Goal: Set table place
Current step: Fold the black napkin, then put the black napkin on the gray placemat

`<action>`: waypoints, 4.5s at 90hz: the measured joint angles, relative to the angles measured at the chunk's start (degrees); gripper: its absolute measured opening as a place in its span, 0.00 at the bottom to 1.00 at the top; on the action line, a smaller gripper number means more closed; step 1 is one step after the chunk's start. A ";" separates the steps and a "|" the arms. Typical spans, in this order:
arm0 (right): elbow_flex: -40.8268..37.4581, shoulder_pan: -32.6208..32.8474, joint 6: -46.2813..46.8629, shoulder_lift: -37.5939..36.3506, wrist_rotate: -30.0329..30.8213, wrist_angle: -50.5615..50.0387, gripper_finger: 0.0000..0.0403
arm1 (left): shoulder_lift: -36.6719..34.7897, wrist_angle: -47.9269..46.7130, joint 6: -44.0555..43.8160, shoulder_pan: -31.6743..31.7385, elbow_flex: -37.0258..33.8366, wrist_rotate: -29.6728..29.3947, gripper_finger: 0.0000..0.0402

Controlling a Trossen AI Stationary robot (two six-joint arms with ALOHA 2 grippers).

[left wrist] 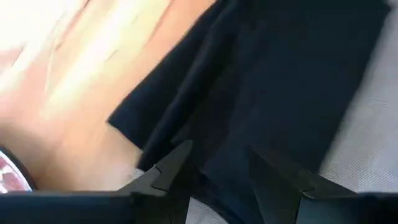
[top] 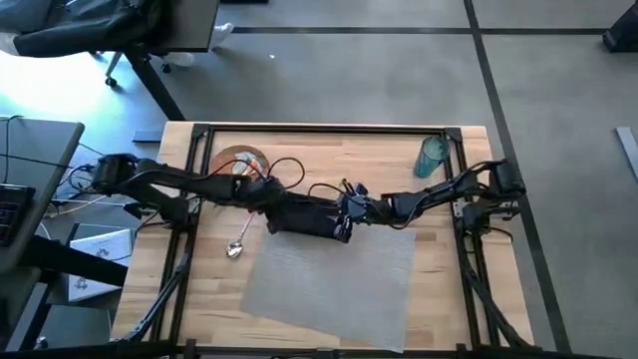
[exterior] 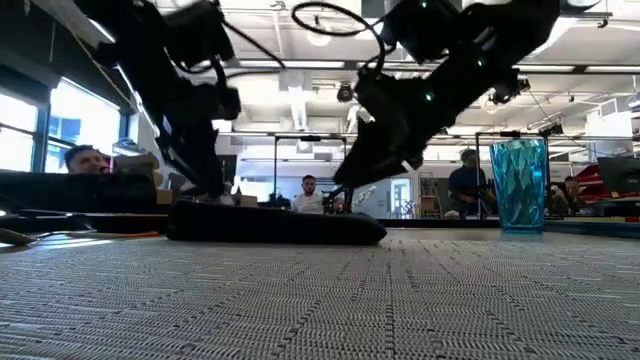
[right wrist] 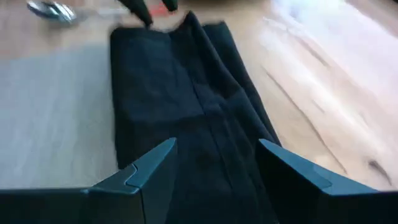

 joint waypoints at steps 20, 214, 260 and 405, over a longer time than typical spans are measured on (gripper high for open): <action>-0.48 -0.13 -0.13 0.69 -0.01 0.12 0.51 | 4.21 1.45 -2.63 2.21 0.00 1.09 0.32; -0.46 0.34 -0.42 2.48 -0.67 2.48 0.51 | 1.68 -11.24 7.96 2.53 5.97 -14.58 0.25; -0.28 -7.90 -5.49 8.80 -3.39 13.81 0.51 | 4.33 6.54 16.10 0.06 -2.51 -7.85 0.28; -16.93 4.90 14.54 -5.11 5.71 -1.14 0.51 | 4.72 -6.07 3.33 -6.32 0.17 -3.79 0.28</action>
